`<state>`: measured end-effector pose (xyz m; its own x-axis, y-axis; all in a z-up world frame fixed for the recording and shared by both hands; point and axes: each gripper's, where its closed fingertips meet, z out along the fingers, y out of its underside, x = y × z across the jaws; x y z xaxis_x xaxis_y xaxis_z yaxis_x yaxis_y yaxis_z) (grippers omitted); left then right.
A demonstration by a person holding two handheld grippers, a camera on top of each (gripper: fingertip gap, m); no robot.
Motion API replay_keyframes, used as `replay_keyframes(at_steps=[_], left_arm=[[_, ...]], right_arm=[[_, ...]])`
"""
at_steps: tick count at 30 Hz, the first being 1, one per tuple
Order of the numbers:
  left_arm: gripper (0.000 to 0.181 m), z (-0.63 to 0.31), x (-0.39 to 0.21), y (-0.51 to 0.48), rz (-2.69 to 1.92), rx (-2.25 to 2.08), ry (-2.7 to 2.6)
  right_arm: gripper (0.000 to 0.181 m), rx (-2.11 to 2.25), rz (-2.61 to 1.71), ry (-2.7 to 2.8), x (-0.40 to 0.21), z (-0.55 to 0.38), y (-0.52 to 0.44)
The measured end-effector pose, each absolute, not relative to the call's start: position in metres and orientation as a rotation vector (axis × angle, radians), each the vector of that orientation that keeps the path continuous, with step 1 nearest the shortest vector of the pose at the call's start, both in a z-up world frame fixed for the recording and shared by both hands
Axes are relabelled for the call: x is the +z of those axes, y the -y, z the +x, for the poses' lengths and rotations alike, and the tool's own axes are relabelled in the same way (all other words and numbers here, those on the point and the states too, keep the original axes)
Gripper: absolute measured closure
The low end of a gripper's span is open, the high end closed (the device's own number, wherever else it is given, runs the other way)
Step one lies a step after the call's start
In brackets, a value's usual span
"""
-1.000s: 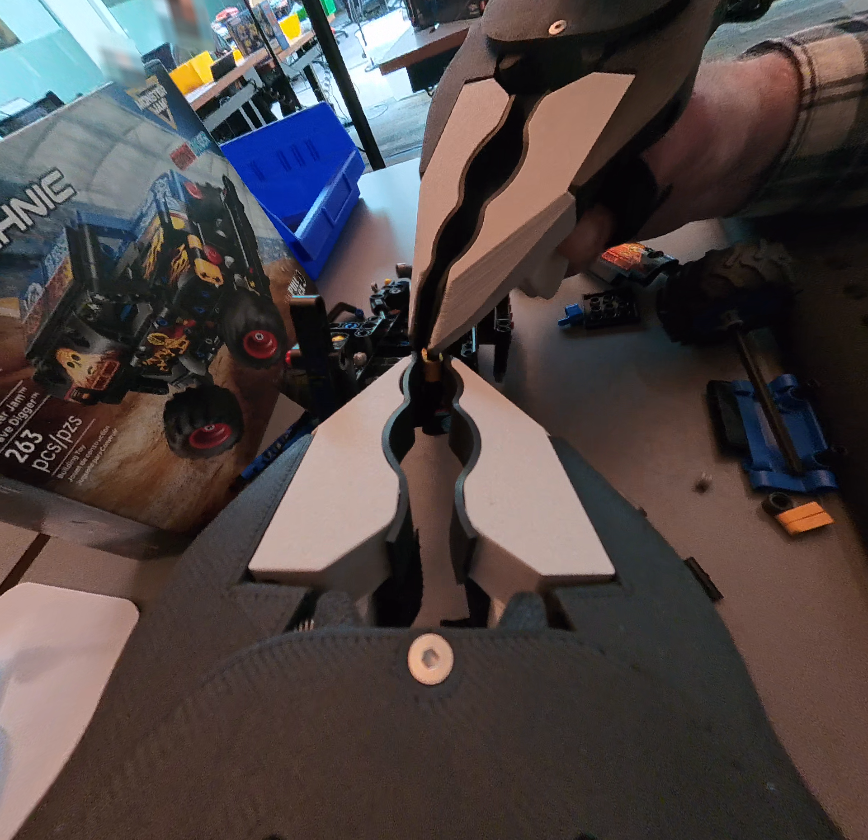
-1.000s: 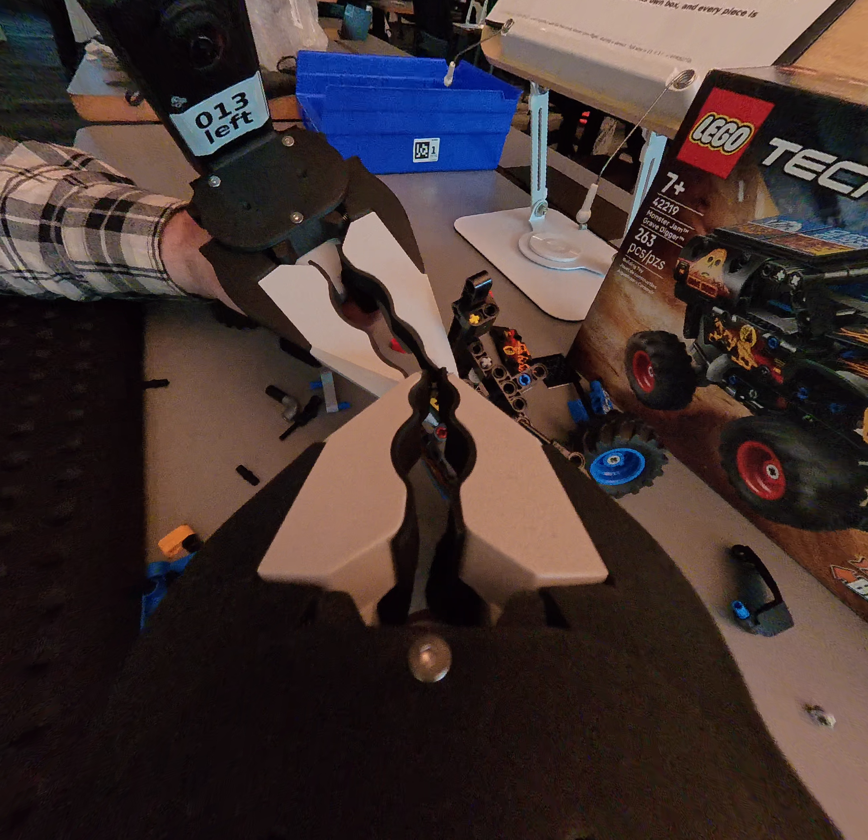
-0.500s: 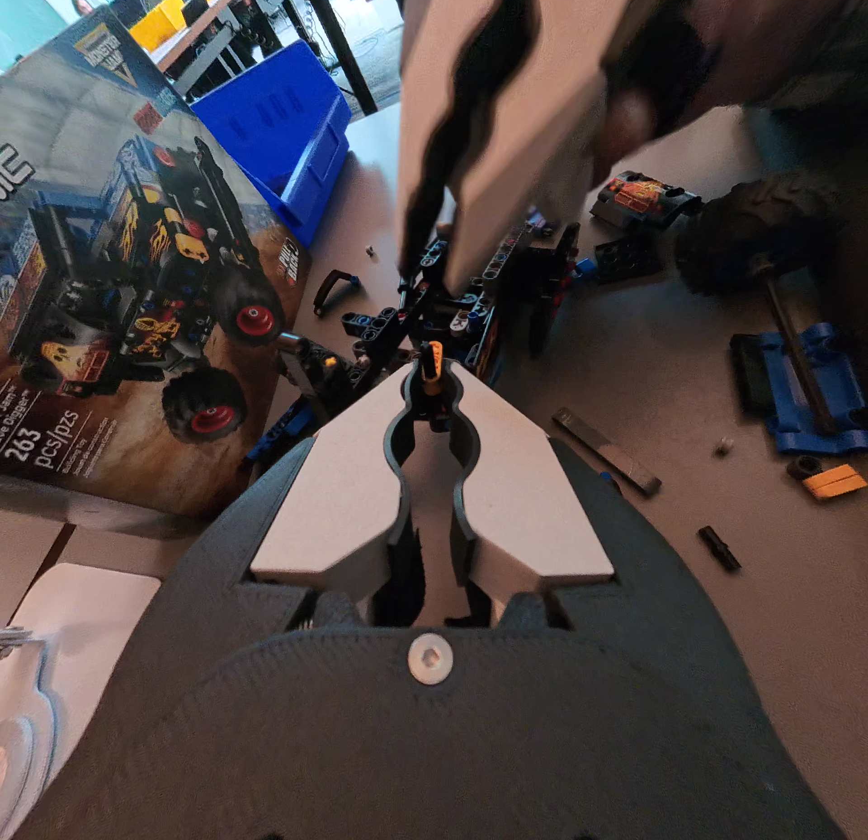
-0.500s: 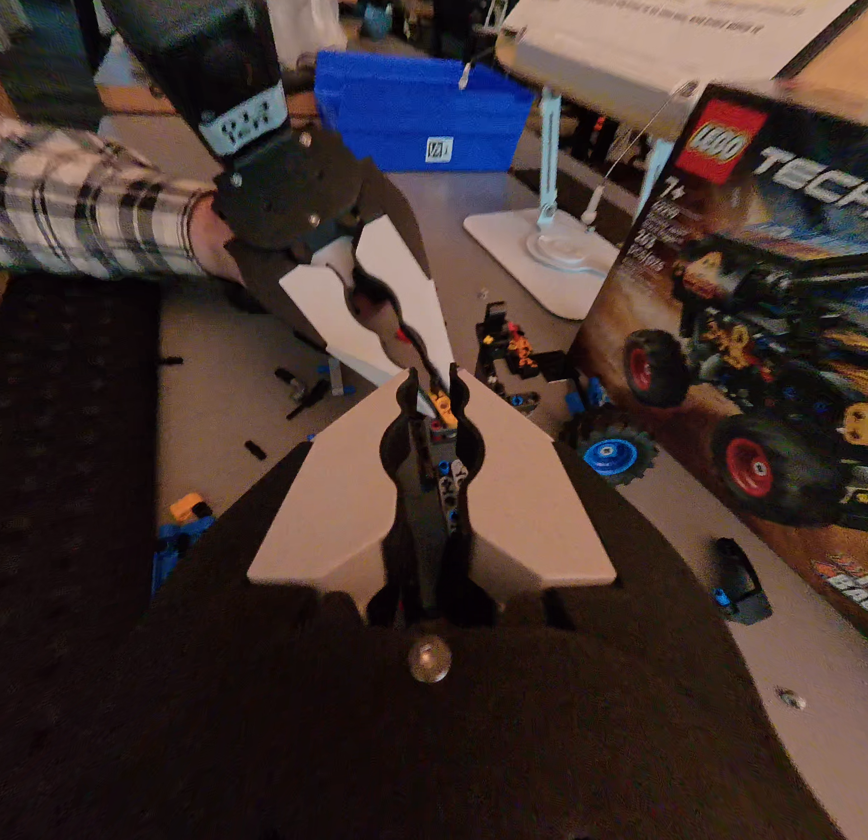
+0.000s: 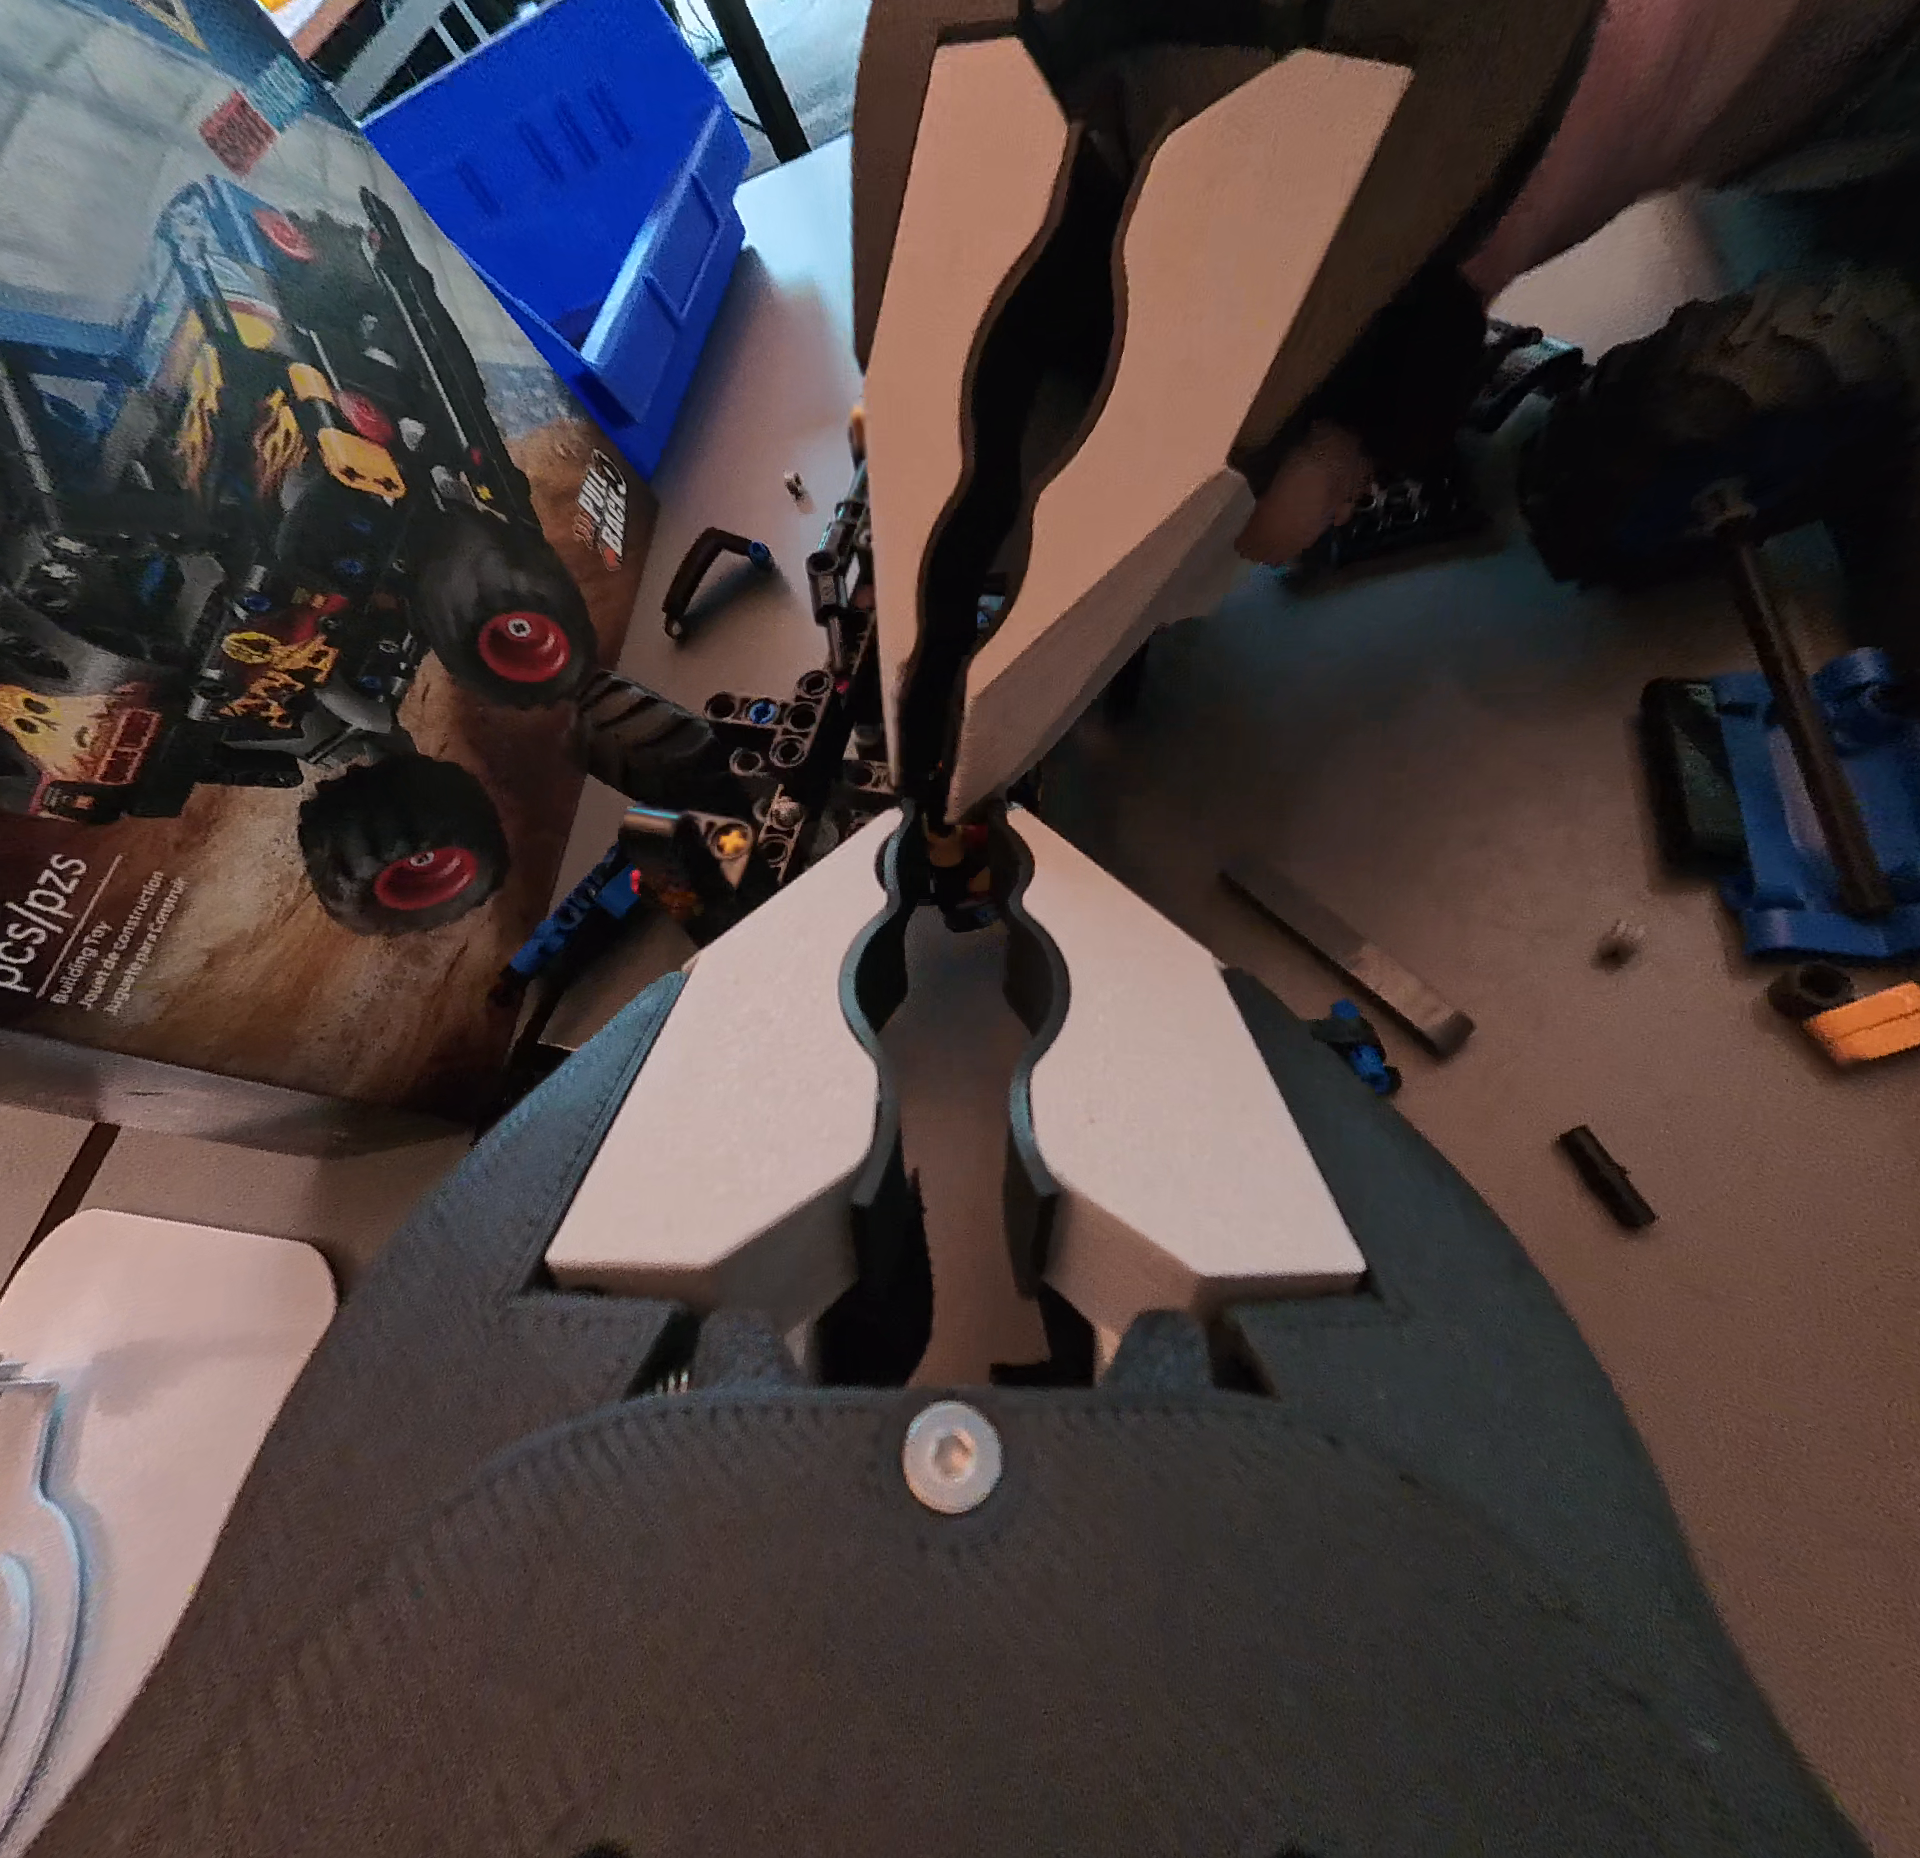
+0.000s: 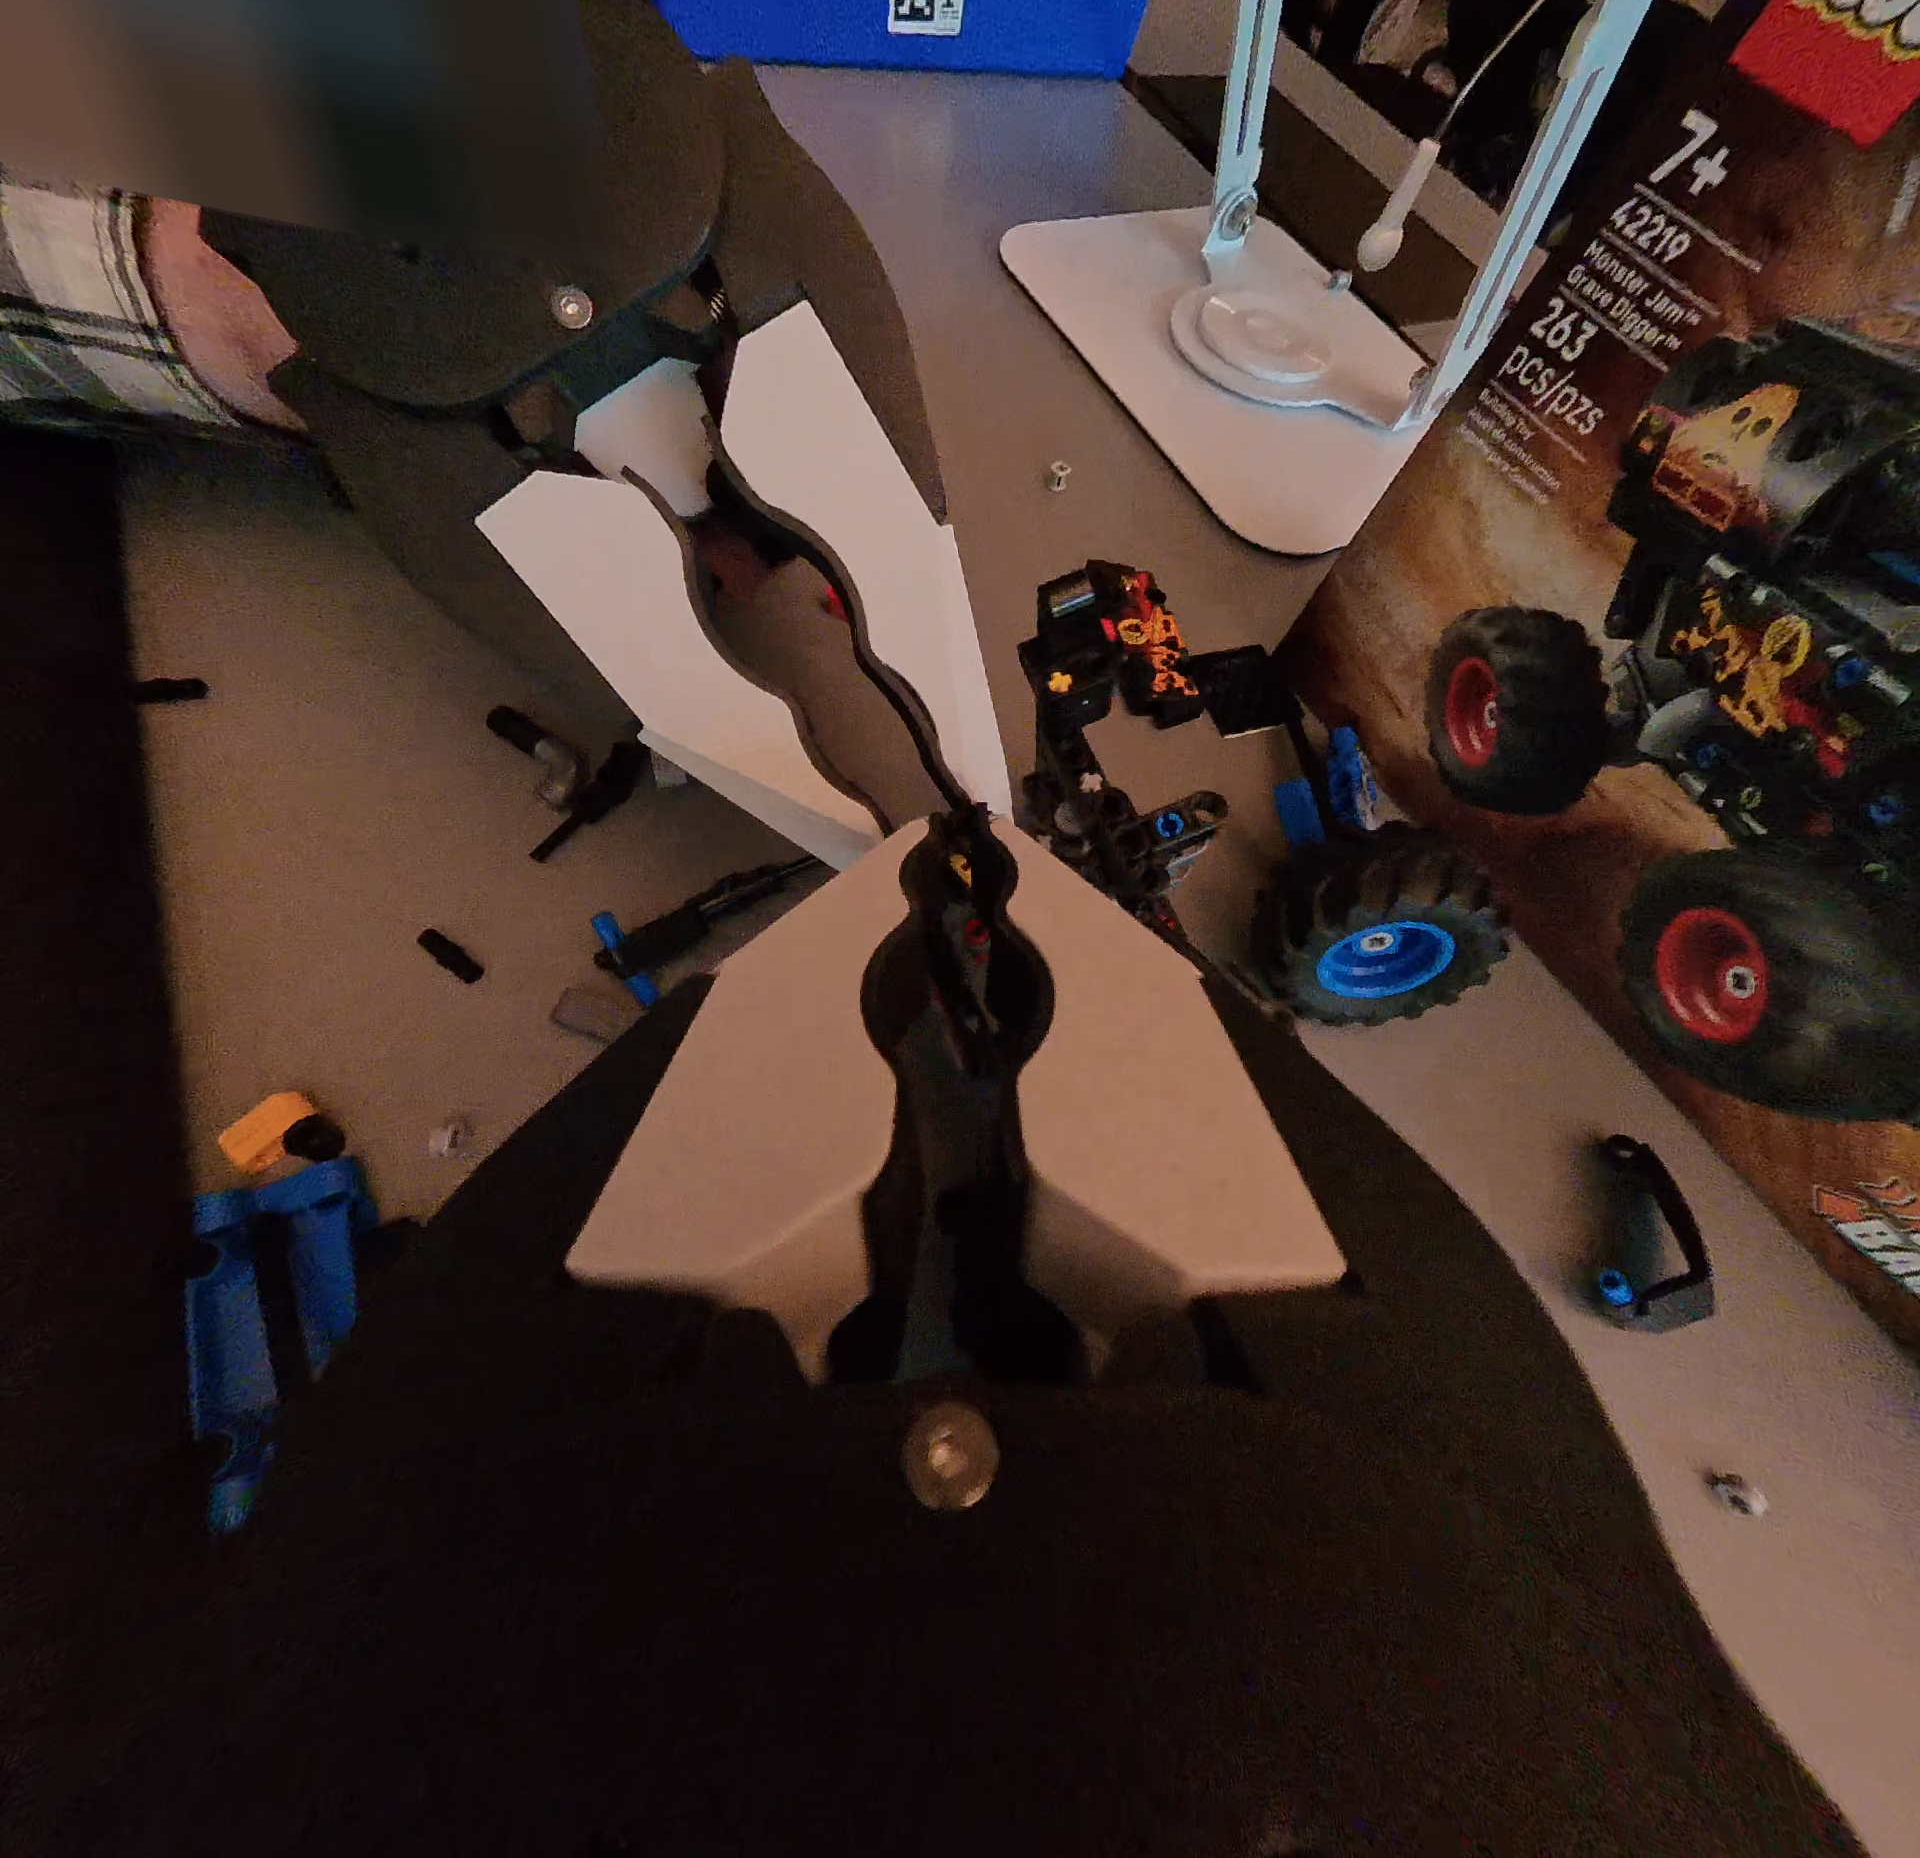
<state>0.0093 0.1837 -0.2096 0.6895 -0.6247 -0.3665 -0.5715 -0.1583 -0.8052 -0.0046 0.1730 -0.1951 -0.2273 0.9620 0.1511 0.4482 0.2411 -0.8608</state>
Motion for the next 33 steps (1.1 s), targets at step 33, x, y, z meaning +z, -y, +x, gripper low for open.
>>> replay_keyframes(at_steps=[33], left_arm=[[0.174,-0.011,-0.201,-0.187,-1.826,-0.061,-0.868]], right_arm=[[0.172,1.203,-1.193,1.376,-0.12,0.025,-0.208]])
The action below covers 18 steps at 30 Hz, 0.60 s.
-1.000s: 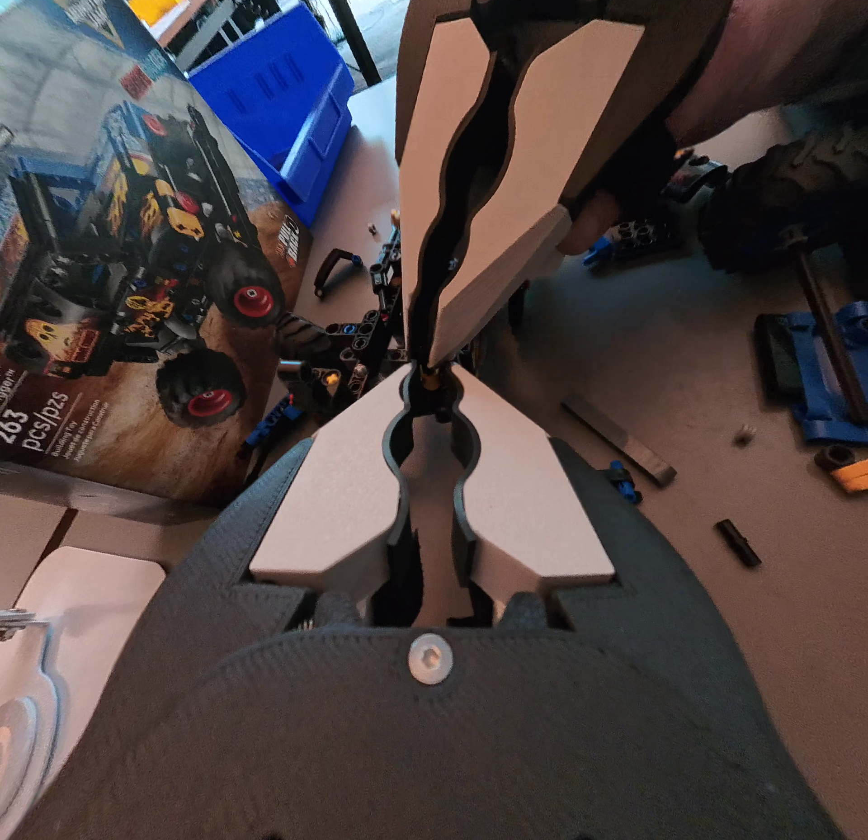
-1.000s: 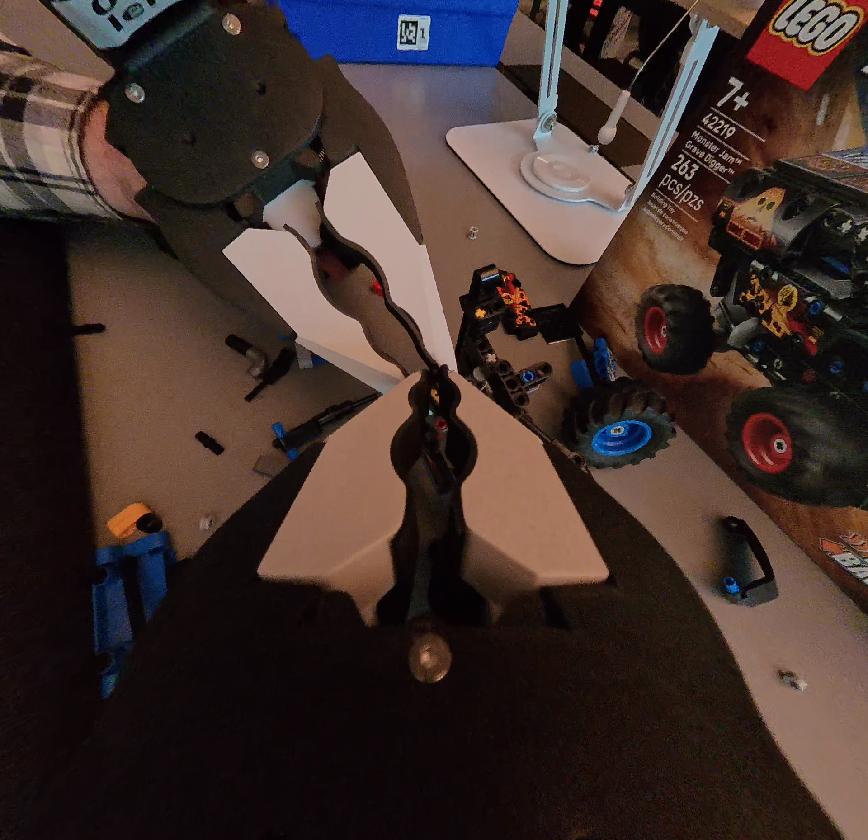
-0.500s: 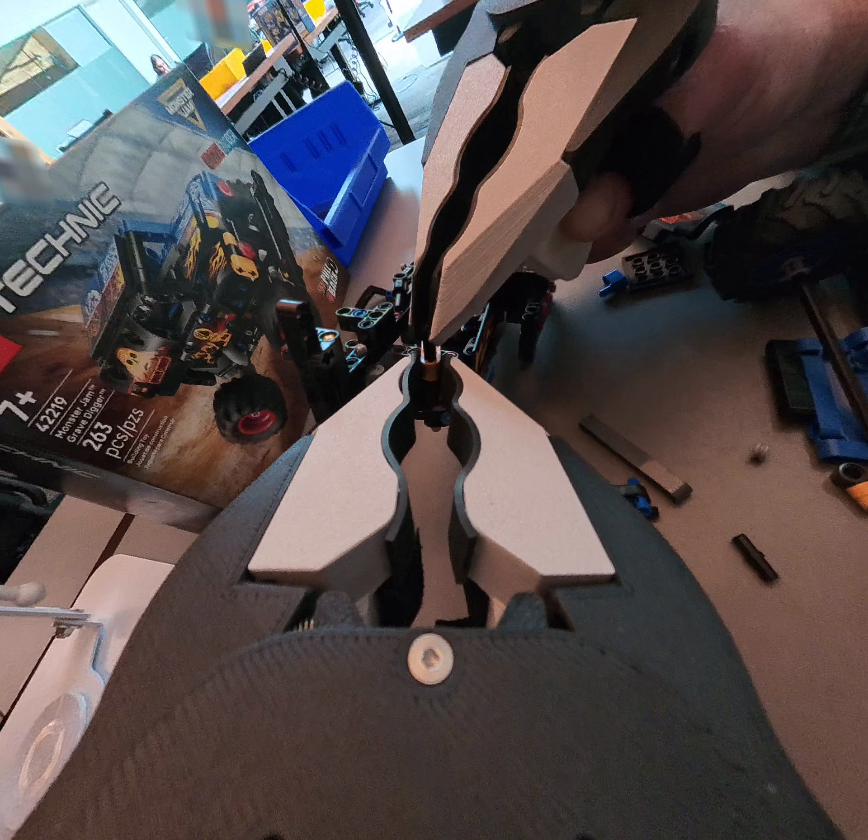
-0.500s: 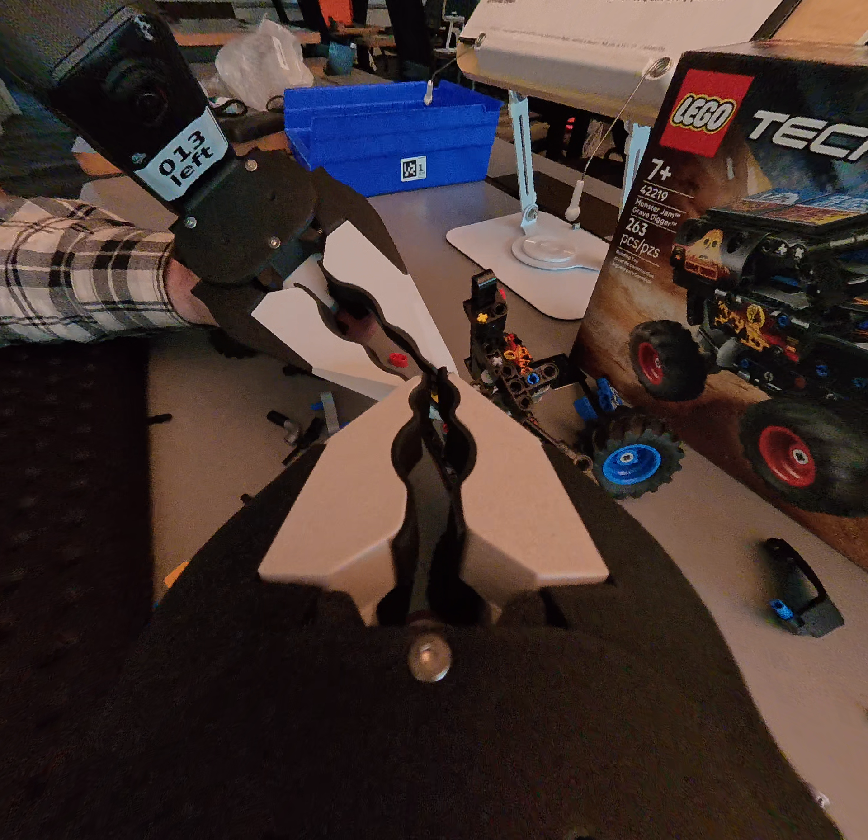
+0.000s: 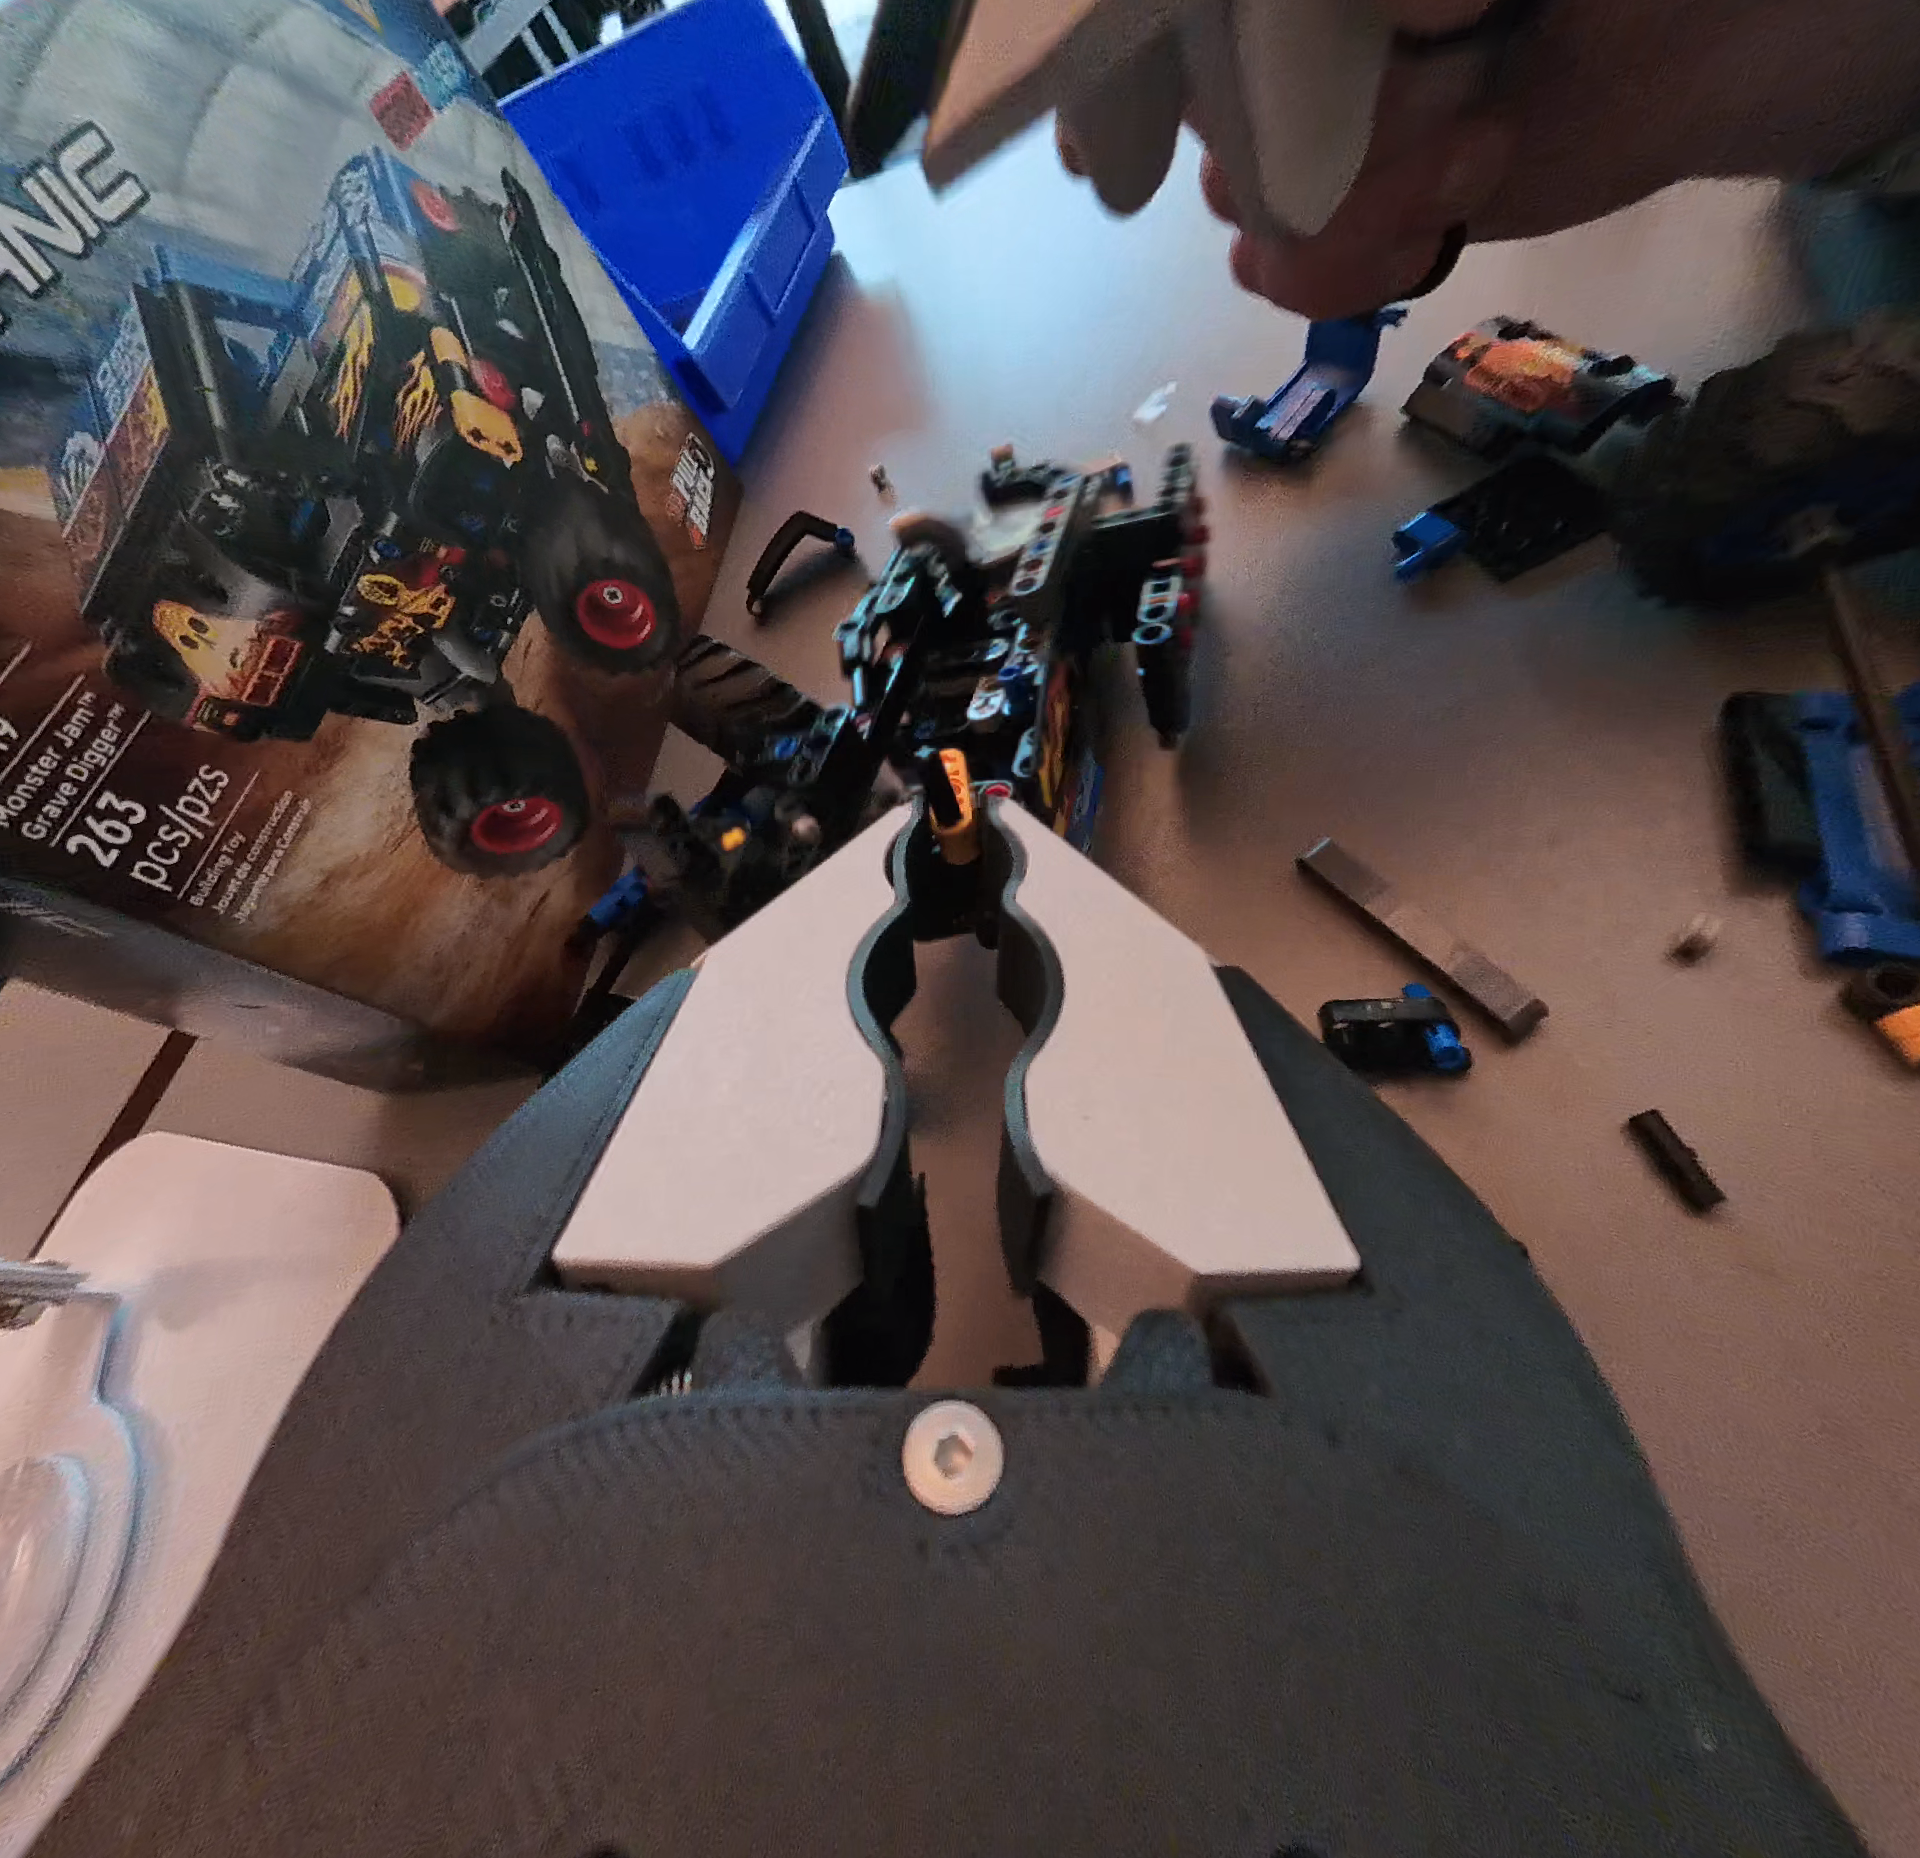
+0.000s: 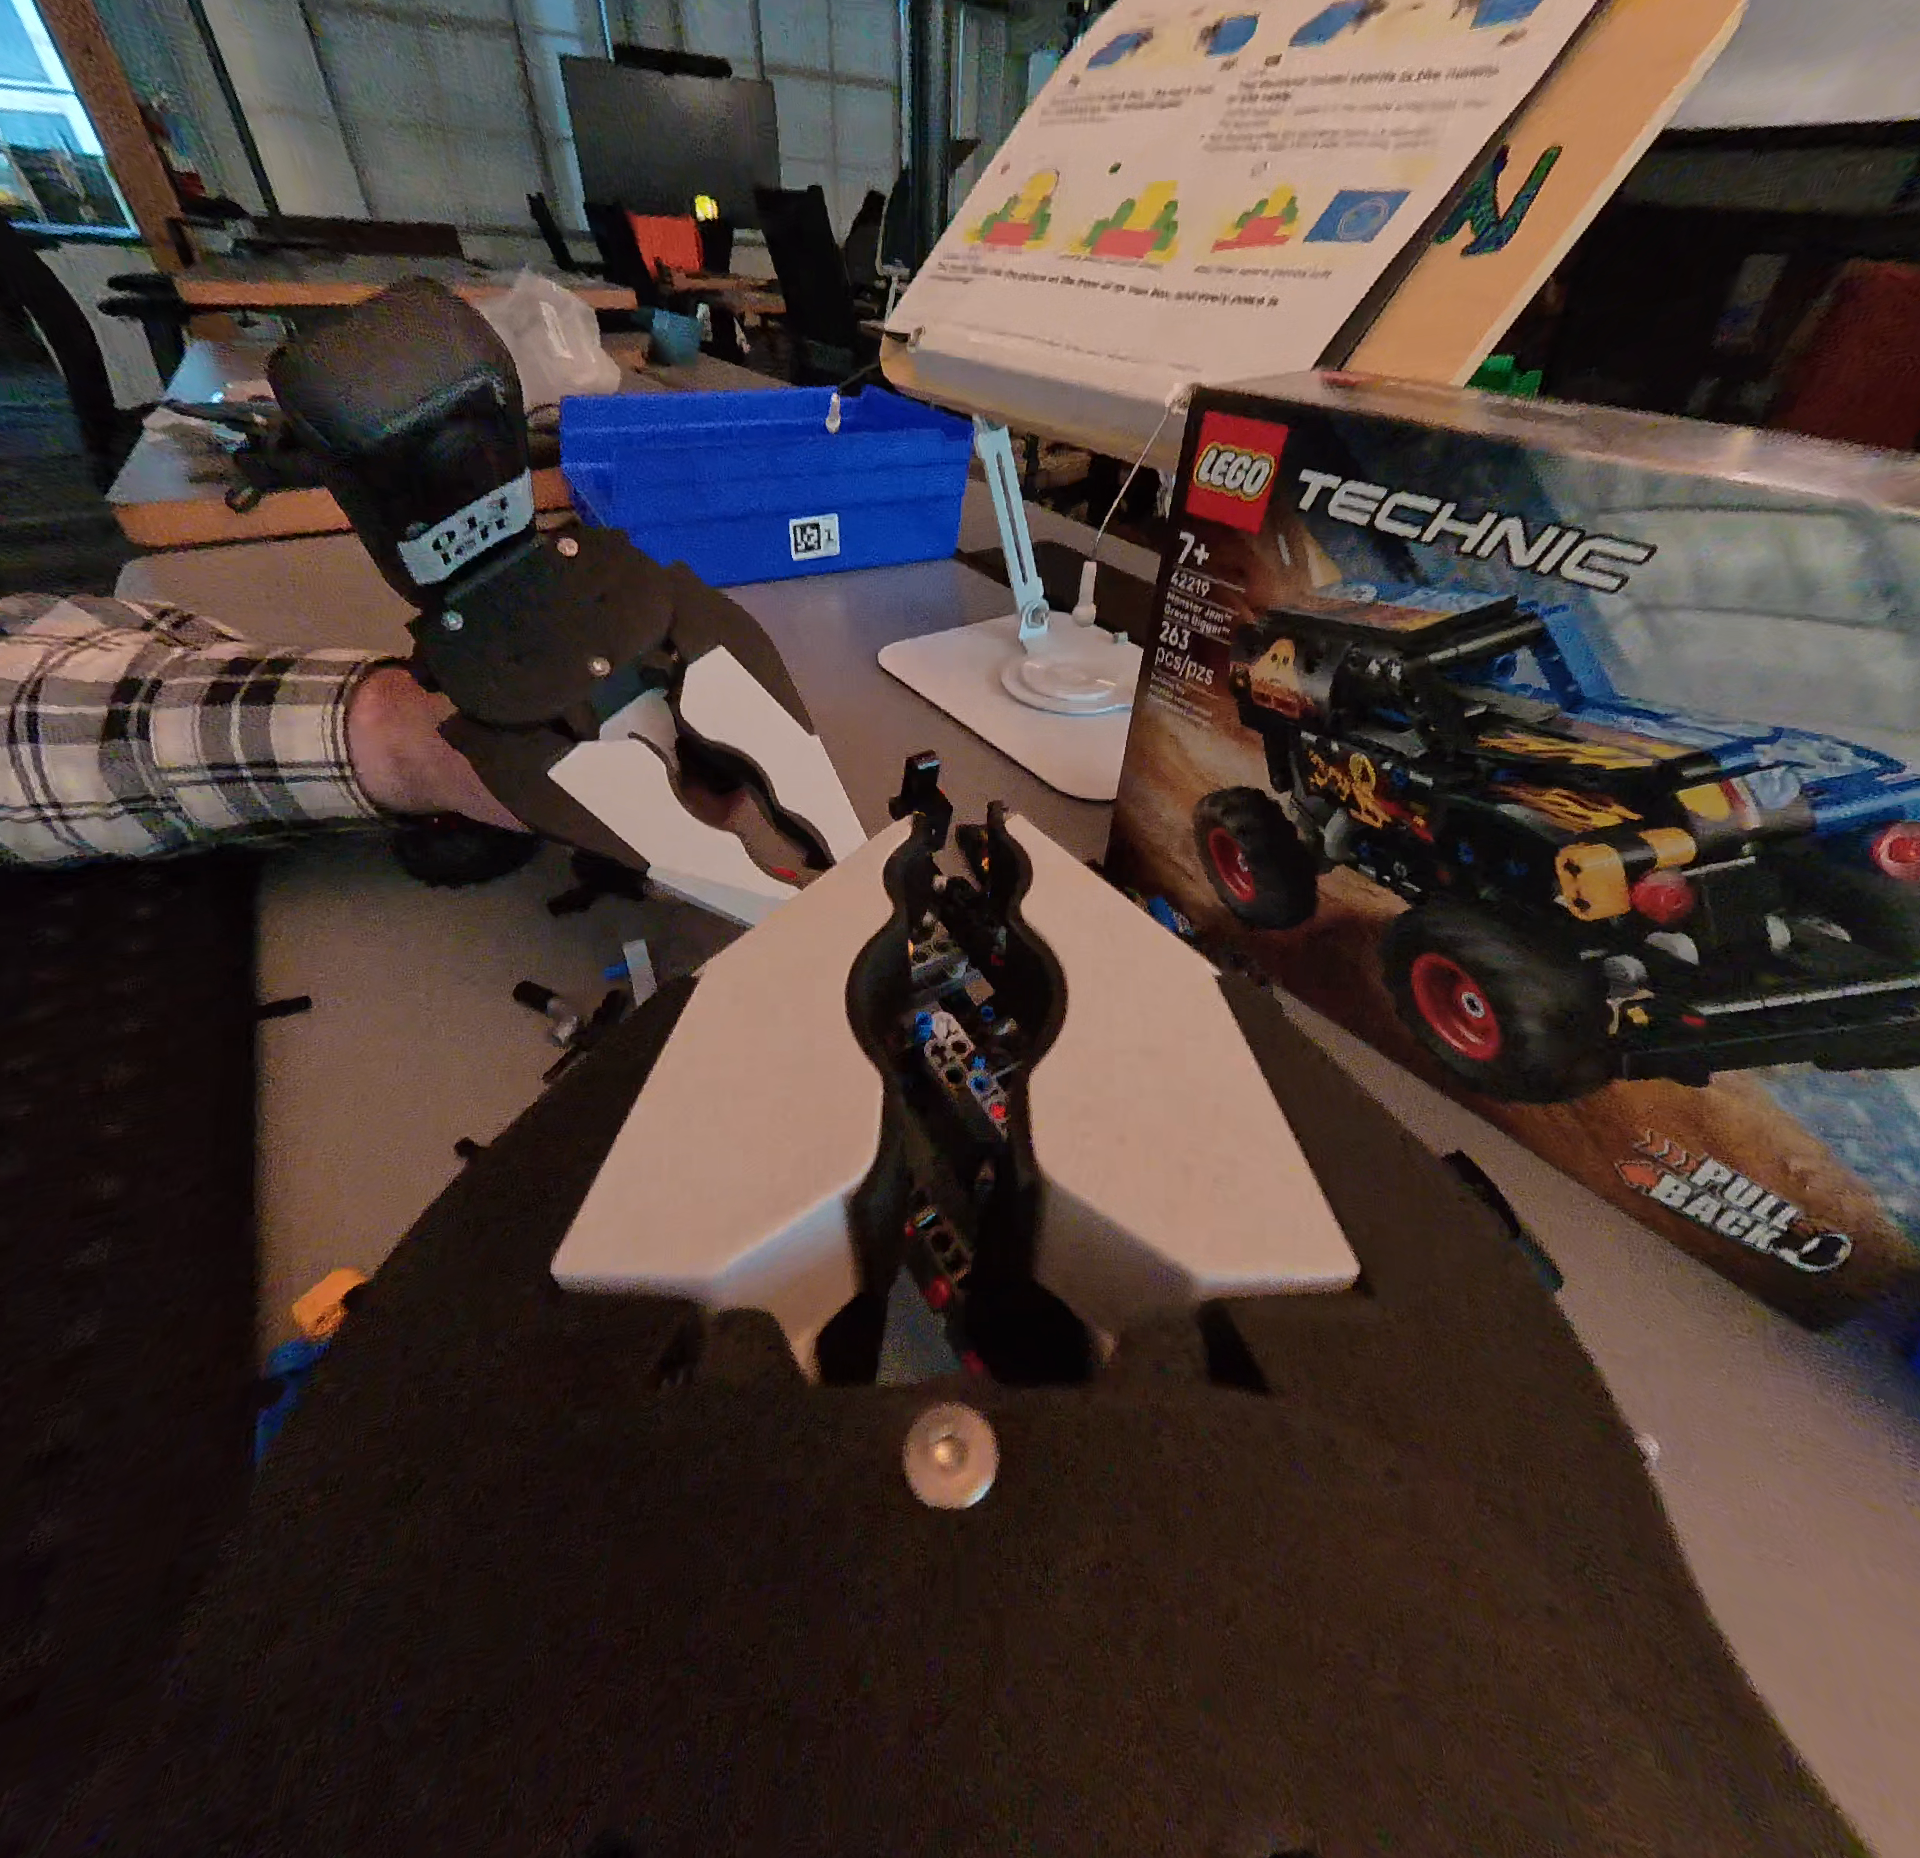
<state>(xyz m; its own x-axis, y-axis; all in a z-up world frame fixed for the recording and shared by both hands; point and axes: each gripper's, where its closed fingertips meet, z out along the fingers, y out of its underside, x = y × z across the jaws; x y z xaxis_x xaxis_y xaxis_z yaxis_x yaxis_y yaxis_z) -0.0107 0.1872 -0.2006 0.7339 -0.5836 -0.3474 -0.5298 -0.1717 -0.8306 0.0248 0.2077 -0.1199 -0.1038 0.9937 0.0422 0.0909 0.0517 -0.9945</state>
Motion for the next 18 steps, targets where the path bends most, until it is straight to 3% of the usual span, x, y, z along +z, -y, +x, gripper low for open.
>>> replay_keyframes(at_steps=[10,18], left_arm=[[0.173,-0.018,-0.198,-0.181,-1.842,-0.064,-0.897],[0.171,-0.021,-0.207,-0.175,-1.885,-0.085,-0.957]], right_arm=[[0.16,0.983,-1.267,1.611,-0.165,0.016,-0.203],[0.162,0.891,-1.336,1.668,-0.181,0.027,-0.217]])
